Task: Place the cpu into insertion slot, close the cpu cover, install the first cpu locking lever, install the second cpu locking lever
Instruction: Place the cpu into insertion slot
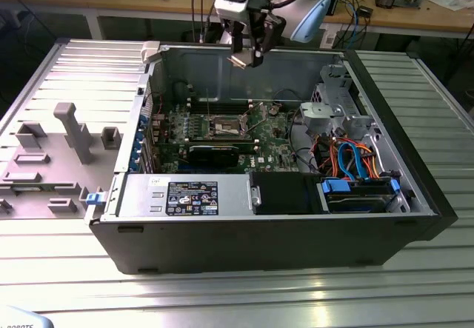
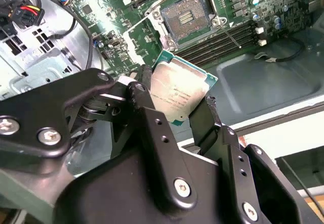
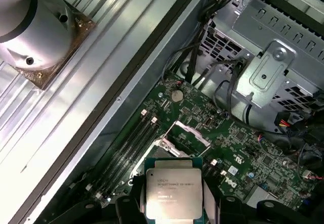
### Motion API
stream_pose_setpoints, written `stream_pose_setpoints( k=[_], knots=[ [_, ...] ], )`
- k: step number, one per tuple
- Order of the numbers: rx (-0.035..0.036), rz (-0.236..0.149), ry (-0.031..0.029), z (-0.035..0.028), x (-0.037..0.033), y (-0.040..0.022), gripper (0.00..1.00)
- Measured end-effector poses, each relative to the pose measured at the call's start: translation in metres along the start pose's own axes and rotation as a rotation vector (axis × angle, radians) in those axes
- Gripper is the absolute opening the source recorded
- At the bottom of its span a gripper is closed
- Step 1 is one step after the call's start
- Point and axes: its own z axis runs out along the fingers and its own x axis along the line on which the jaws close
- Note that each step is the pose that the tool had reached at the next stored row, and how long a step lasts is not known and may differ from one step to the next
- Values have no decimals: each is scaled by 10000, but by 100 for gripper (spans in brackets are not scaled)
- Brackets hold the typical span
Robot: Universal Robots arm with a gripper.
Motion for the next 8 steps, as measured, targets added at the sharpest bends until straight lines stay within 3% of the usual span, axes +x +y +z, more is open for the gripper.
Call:
stream_pose_setpoints(
  k=[1,8],
  knots=[
    [-6,311,-27,0,0,0,54],
    [-6,313,-28,0,0,0,54]
  ],
)
